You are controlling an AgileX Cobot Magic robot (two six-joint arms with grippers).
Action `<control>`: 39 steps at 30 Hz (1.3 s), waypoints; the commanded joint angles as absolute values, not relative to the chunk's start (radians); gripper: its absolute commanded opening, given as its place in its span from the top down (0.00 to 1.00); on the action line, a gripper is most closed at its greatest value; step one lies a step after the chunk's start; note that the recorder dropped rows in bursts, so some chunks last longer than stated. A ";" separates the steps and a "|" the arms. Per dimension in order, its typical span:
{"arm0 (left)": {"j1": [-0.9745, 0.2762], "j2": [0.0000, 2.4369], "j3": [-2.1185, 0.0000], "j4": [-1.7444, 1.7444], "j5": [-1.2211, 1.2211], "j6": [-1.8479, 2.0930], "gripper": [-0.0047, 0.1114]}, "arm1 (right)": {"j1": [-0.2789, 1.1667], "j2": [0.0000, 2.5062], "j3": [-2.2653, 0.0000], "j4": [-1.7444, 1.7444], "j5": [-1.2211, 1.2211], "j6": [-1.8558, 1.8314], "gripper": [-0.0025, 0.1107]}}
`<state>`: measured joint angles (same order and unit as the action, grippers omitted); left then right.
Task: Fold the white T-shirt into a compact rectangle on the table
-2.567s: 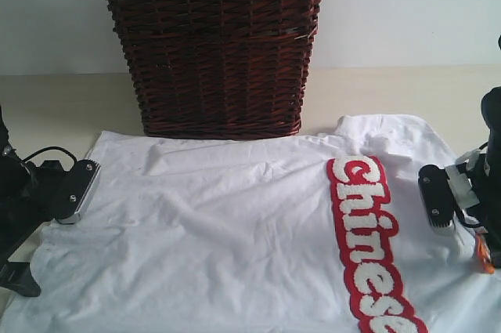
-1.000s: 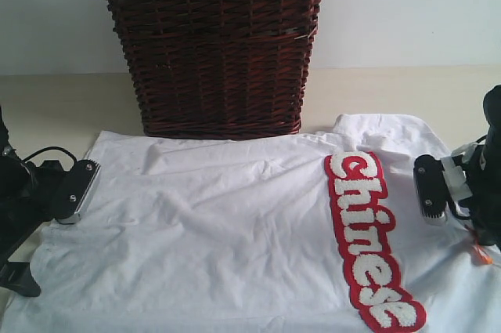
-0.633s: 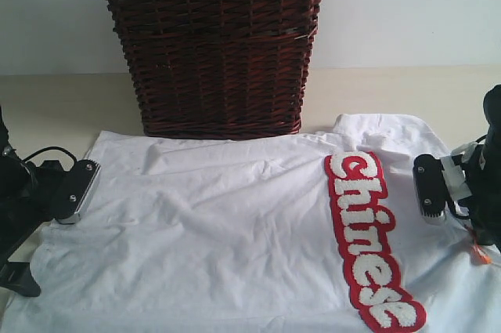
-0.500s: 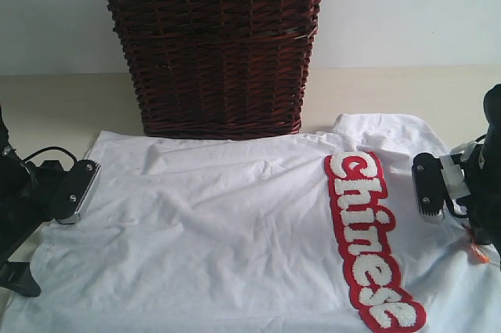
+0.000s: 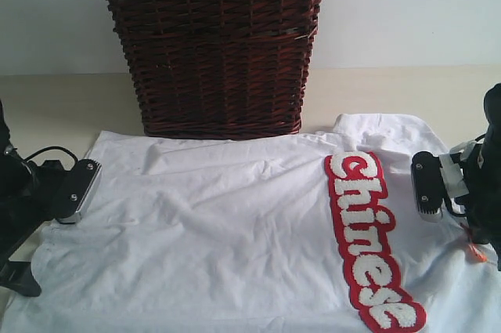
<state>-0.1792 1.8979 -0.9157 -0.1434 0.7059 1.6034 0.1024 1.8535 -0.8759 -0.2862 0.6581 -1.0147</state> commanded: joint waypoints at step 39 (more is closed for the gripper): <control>0.013 1.201 -1.003 -0.115 0.624 0.961 0.96 | 0.099 1.176 -0.937 -0.208 0.890 -0.896 0.98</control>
